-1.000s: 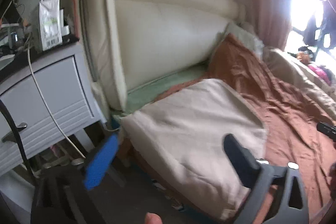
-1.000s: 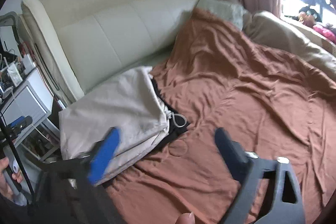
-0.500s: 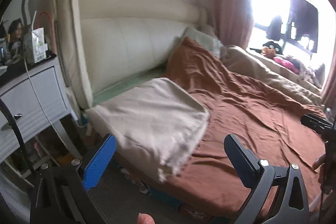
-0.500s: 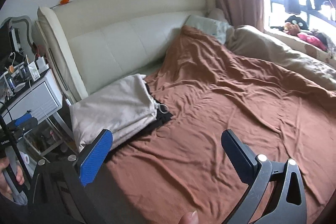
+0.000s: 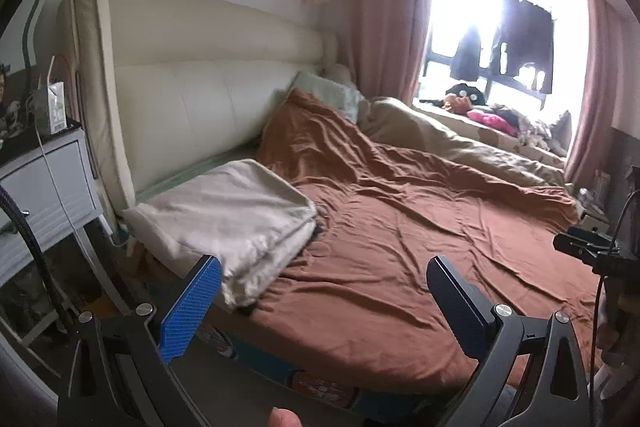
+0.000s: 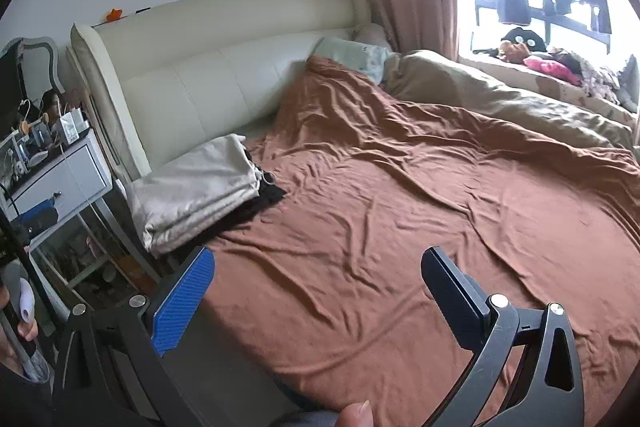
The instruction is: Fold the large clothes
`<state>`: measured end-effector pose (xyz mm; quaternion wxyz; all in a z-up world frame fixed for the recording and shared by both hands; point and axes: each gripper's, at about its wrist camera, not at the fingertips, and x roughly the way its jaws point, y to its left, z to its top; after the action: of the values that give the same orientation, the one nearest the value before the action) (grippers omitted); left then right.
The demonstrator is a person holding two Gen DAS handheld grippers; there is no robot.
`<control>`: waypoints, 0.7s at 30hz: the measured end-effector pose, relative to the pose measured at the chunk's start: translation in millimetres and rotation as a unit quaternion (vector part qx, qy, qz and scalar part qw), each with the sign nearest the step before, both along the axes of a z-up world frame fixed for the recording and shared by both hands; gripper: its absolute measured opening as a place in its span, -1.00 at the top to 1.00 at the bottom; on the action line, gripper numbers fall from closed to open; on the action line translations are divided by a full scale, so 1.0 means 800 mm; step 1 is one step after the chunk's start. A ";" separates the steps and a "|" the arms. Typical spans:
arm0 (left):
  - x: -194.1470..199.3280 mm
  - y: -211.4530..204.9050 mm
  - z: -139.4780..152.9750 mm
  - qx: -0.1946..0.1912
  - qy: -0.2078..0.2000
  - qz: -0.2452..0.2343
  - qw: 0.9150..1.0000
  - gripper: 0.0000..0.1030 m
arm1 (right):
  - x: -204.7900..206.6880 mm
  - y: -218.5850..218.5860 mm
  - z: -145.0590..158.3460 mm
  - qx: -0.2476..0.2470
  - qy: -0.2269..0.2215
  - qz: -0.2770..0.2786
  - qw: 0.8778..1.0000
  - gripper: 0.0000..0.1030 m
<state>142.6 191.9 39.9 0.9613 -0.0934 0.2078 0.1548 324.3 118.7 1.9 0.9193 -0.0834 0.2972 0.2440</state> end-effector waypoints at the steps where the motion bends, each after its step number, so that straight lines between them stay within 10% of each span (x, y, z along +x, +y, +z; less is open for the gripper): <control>1: -0.007 -0.011 -0.001 0.002 -0.006 -0.004 1.000 -1.00 | -0.012 -0.009 0.002 -0.001 -0.003 -0.004 1.000 -1.00; 21: -0.107 -0.136 -0.033 -0.016 -0.048 -0.081 0.995 -1.00 | -0.235 -0.113 -0.024 0.040 -0.078 -0.084 0.993 -1.00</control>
<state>57.2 83.3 13.8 0.9779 -0.0990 0.1708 0.0688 135.9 28.6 -17.2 0.9594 -0.0403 0.2209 0.1705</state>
